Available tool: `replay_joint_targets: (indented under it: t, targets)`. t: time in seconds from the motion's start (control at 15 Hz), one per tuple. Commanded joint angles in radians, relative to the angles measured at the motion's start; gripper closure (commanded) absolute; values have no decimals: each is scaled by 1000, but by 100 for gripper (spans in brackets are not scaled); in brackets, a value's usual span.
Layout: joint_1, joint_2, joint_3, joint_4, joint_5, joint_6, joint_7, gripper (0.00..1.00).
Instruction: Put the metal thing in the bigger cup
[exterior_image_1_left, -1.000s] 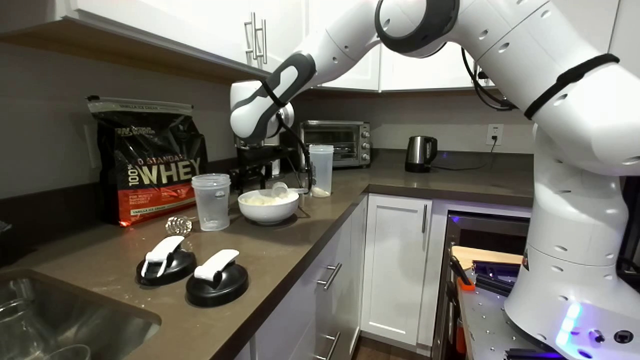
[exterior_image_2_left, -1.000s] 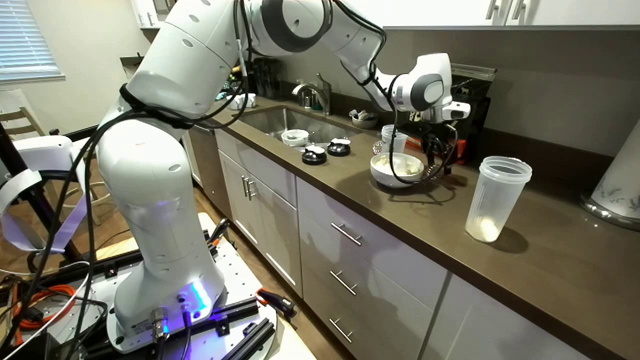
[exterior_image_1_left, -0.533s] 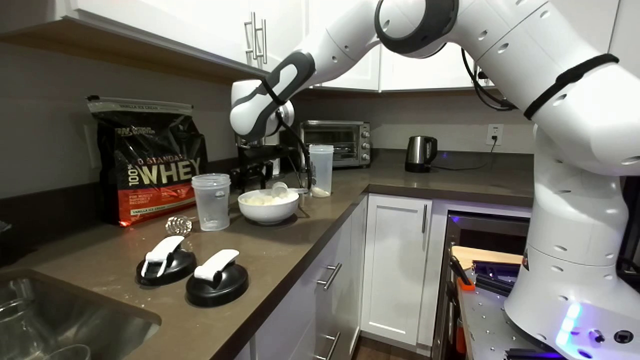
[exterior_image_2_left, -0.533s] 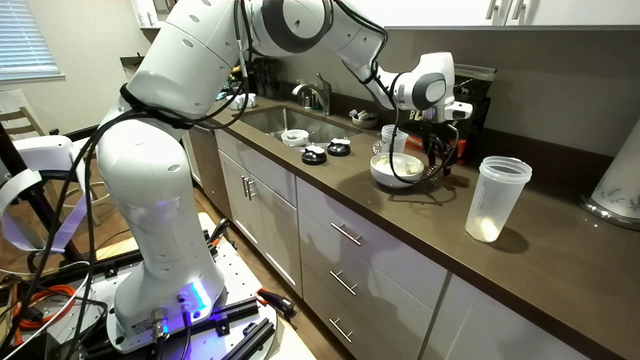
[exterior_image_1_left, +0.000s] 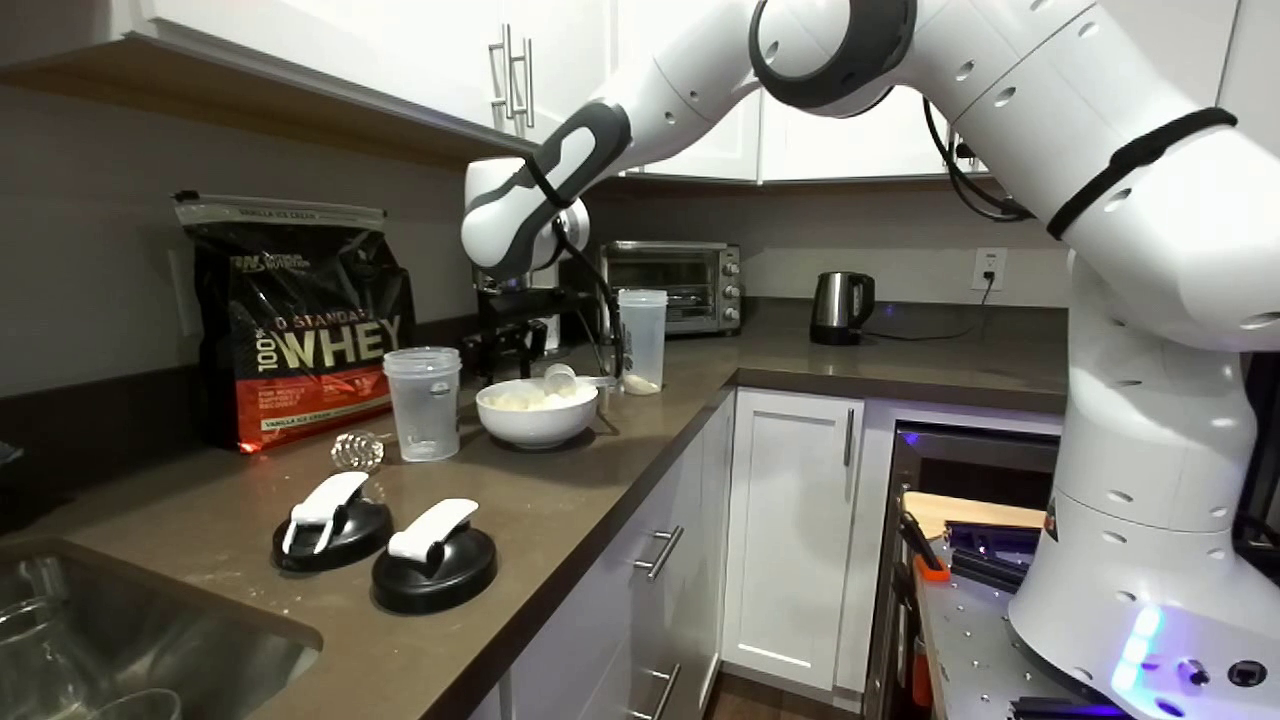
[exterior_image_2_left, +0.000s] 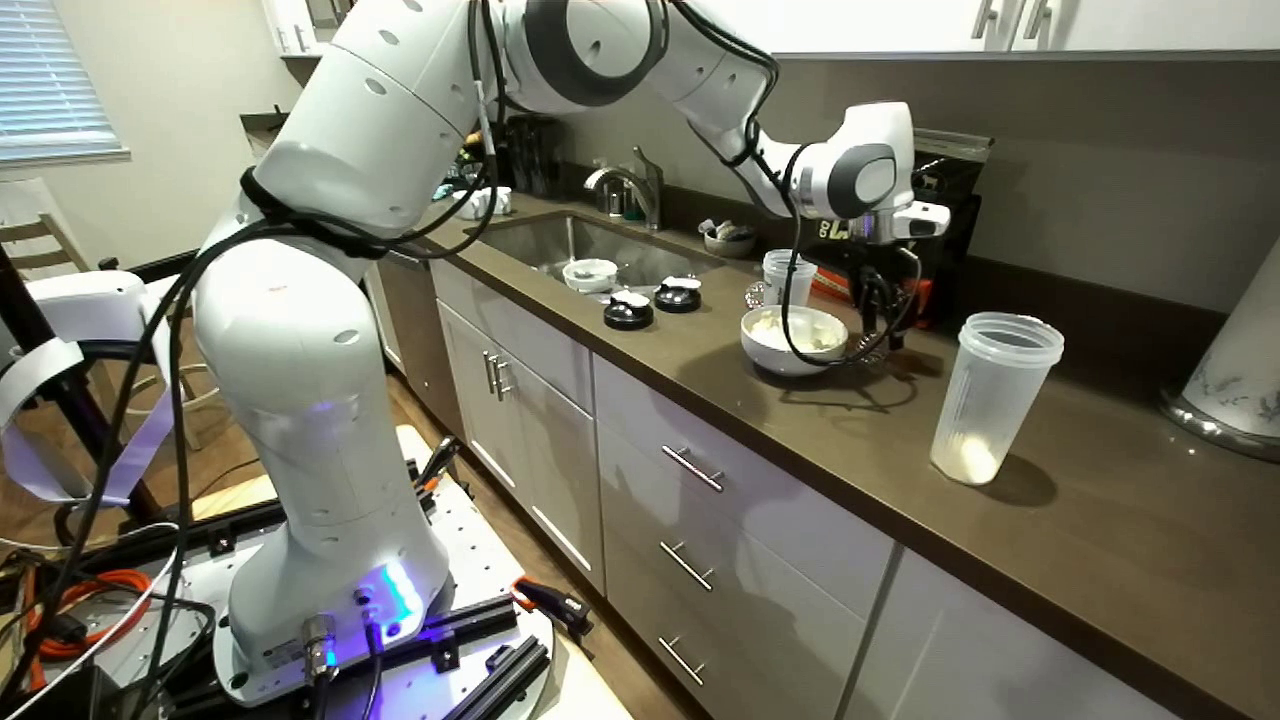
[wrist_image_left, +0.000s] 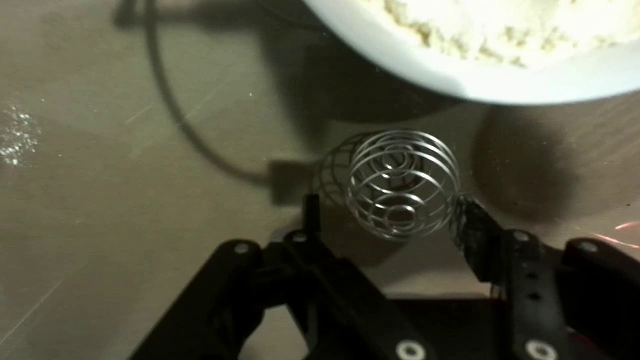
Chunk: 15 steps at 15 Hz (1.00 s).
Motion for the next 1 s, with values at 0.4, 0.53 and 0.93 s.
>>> replay_joint_targets:
  t: [0.4, 0.53, 0.93]
  targets:
    - [-22, 19, 16, 52, 28, -42, -17, 43]
    - [-22, 20, 17, 57, 28, -45, -18, 45]
    - [-24, 11, 18, 56, 29, -52, -18, 48]
